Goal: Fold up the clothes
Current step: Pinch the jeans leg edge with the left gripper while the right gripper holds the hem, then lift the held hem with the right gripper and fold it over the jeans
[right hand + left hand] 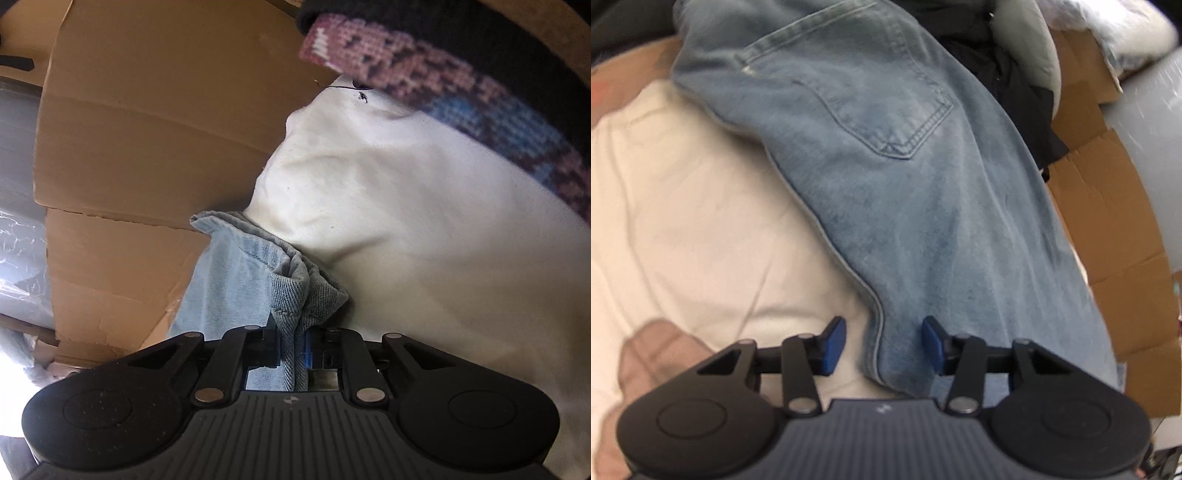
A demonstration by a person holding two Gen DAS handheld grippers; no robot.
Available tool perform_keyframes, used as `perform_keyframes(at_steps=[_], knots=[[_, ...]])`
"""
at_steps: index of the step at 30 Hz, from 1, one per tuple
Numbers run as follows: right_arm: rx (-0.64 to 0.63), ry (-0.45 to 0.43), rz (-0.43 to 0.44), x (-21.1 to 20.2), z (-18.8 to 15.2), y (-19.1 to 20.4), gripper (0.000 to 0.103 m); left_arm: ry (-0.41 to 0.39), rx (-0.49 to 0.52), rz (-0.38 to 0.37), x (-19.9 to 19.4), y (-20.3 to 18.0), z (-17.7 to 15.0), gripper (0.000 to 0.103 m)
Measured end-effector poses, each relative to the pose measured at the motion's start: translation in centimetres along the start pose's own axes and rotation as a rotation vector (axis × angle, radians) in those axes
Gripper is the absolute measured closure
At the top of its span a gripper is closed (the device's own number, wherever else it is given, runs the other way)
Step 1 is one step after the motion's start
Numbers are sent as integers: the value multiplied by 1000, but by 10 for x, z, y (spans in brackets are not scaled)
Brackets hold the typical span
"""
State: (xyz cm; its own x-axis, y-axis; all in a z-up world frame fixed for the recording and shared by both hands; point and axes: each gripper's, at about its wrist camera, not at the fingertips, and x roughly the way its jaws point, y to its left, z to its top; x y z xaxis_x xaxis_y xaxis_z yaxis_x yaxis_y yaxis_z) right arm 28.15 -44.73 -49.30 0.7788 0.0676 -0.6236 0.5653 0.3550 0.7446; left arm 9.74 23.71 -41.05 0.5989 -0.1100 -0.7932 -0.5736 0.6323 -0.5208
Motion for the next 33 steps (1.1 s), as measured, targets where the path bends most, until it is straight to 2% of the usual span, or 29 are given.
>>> perform_keyframes(at_steps=[1,5,11,16,21,26,29,31,33], knots=[[-4,-1,-1,3,0,1,90,-4,-5,-4,2,-1,-2,55],[-28,7,-16,11,1,10,94,13,2,2,7,-6,-2,81],[-55,-14,-18,4,1,30,97,53,-28,9,1,-16,9,85],[-80,-21,-9,-10,0,54,97,81,-6,14,-14,-25,15,86],[-78,-35,-4,-31,-6,72,97,102,10,27,-24,-35,25,87],[-83,-33,-41,-60,-2,72,97,137,20,46,-29,-38,36,87],[-93,-23,-59,-88,-15,71,97,164,31,60,-29,-40,45,87],[-105,-22,-68,-146,-7,44,97,183,42,71,-29,-41,48,87],[-103,-20,-80,-170,-9,36,97,199,49,80,-30,-41,48,87]])
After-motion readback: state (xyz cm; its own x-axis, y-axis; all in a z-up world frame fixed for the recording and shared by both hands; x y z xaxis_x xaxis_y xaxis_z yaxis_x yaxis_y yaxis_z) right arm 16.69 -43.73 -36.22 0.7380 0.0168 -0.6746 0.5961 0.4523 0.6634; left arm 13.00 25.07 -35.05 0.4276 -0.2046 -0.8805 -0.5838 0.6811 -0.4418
